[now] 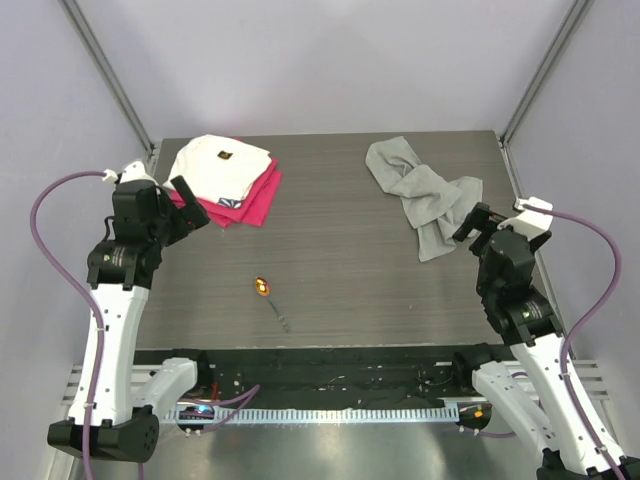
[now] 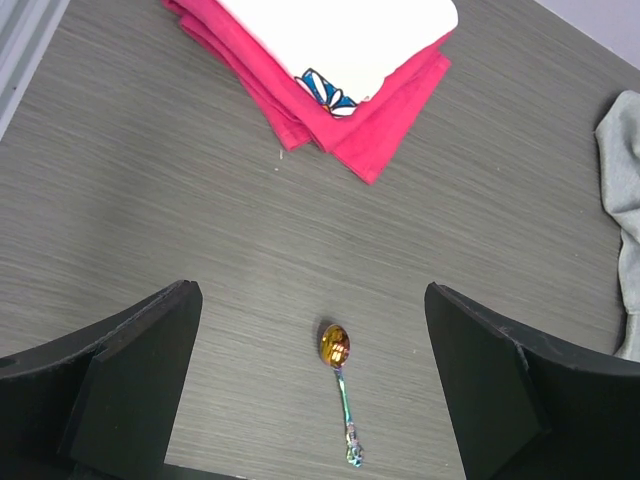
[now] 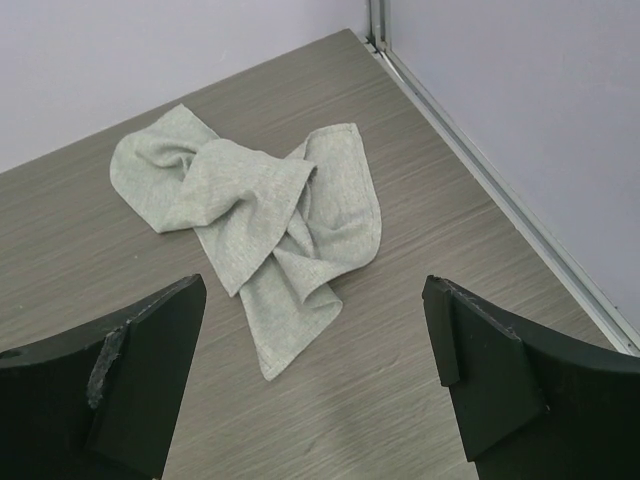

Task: Fold the napkin, place the utensils inside, and roll it up
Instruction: Move the napkin to the centre of the board

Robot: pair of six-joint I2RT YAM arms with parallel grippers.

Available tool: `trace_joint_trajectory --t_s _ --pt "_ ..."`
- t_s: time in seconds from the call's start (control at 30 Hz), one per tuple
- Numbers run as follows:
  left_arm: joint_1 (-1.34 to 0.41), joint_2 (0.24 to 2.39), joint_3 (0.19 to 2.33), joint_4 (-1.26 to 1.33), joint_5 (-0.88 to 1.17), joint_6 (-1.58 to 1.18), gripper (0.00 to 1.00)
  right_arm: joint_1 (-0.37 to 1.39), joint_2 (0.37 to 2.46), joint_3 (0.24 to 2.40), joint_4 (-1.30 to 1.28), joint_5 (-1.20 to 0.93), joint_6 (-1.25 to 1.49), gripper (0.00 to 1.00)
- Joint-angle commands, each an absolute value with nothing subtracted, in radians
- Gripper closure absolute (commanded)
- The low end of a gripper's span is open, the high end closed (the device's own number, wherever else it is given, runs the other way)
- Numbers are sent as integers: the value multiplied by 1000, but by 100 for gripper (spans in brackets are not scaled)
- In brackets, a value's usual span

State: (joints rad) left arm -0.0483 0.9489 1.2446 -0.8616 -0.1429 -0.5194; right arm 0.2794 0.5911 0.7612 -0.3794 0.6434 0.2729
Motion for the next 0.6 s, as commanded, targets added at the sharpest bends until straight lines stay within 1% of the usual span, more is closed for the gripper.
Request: trace_joint_trajectory --t_s 0.0,0.07,0.13,0.17,0.2,0.23,0.27,0.3,0.33,0.37,0.4,0.43,0.53,0.57 --pt "-49 950 1295 -867 -175 -519 0 279 609 804 -397 673 278 0" --pt "-49 966 1290 -845 -166 -546 0 279 629 819 -399 663 269 0" --pt "-49 1003 1278 -780 -62 -578 0 279 655 834 -402 591 250 1" --pt "-49 1026 1273 -756 -10 -592 2 278 694 841 -406 553 241 2" --pt "-52 1044 1270 -720 71 -629 8 279 724 856 -423 488 244 3" --pt "-81 1090 1267 -701 90 -646 10 279 753 865 -432 457 255 4" --pt "-112 1113 1270 -684 92 -656 11 281 823 873 -443 434 287 6" --pt "-151 1133 1276 -664 43 -657 12 281 856 890 -466 416 311 8" --pt "-246 1159 1301 -660 11 -650 12 279 892 899 -478 379 333 10" --pt "-291 1205 1316 -660 -17 -647 12 282 970 910 -489 353 350 12" --pt "-326 1232 1330 -660 -35 -652 11 287 1007 932 -506 330 386 16" --pt "-371 1250 1339 -654 -26 -664 11 293 1052 948 -517 318 405 17" --pt "-411 1311 1328 -627 -6 -698 12 339 1199 1000 -531 327 419 20" --pt "-419 1322 1325 -626 -5 -701 12 350 1233 1014 -534 366 419 21"
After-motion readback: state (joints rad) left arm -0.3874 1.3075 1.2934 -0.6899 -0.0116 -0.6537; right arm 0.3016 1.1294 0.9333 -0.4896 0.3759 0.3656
